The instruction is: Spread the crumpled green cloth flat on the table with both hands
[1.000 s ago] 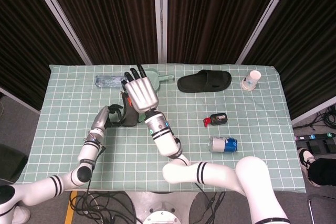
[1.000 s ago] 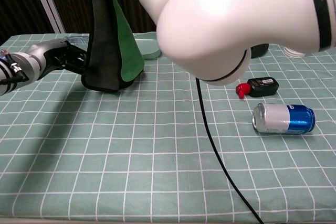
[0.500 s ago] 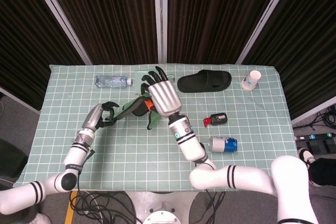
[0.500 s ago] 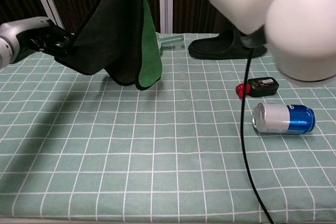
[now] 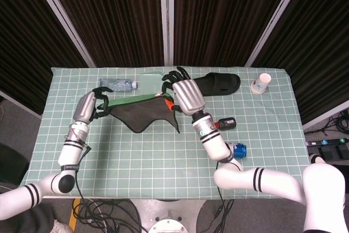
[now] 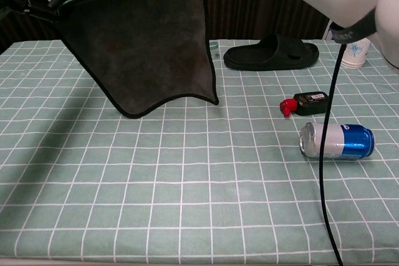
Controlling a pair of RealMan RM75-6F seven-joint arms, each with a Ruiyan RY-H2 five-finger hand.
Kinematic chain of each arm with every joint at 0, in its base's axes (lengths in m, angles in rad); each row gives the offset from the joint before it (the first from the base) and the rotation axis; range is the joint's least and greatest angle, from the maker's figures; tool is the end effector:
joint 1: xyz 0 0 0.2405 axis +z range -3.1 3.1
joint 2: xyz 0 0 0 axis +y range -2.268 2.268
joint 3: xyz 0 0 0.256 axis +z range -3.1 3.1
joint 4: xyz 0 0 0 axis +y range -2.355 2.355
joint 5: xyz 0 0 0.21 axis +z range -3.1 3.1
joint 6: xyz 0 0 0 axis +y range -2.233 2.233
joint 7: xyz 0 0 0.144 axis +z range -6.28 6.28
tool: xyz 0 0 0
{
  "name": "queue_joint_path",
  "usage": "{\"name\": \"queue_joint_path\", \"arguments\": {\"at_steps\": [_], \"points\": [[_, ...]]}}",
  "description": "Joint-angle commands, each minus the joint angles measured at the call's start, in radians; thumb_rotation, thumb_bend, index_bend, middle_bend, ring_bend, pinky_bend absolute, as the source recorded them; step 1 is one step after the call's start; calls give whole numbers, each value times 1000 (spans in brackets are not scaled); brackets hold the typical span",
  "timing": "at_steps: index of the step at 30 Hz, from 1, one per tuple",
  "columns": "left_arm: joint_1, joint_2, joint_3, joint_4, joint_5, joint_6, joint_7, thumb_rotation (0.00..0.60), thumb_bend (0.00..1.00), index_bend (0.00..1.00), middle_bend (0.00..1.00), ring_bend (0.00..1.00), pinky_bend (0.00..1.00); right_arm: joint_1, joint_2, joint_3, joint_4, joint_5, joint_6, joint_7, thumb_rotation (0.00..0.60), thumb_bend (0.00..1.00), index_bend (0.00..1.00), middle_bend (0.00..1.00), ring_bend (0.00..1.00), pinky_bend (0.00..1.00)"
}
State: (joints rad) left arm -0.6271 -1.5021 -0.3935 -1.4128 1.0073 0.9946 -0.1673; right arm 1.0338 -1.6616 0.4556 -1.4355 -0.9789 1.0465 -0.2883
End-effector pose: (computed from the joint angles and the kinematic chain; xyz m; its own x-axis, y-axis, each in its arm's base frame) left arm -0.1897 0.3840 0.0515 -0.1839 0.1313 0.9741 0.9815 -0.0298 0.1893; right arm 0.0062 -0.4036 0.0113 0.1124 -0.0779 0.9906 -0.8898 -0.4516 0.0654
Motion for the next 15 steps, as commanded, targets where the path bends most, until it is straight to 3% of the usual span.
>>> {"name": "queue_joint_path", "arguments": {"at_steps": [1, 5, 7, 10, 15], "points": [[-61, -83, -59, 144, -7, 60, 15, 600, 531, 822, 411, 256, 246, 29, -40, 31, 117, -50, -26, 114, 599, 515, 738, 281, 144, 74], [-94, -137, -107, 253, 13, 119, -38, 600, 525, 821, 411, 256, 246, 40, -61, 43, 204, -137, -5, 258, 600, 513, 737, 292, 144, 65], [-96, -143, -103, 271, 28, 127, -56, 600, 517, 820, 411, 256, 246, 38, -63, 32, 234, -166, -12, 312, 600, 509, 737, 296, 142, 41], [-77, -142, -61, 275, 72, 148, -57, 600, 510, 819, 411, 256, 246, 32, -61, -12, 282, -197, -53, 357, 600, 500, 737, 296, 126, 7], [-13, -141, 71, 256, 163, 185, -13, 600, 510, 819, 411, 256, 246, 19, -78, -118, 350, -262, -125, 402, 600, 495, 740, 297, 108, 0]]}}
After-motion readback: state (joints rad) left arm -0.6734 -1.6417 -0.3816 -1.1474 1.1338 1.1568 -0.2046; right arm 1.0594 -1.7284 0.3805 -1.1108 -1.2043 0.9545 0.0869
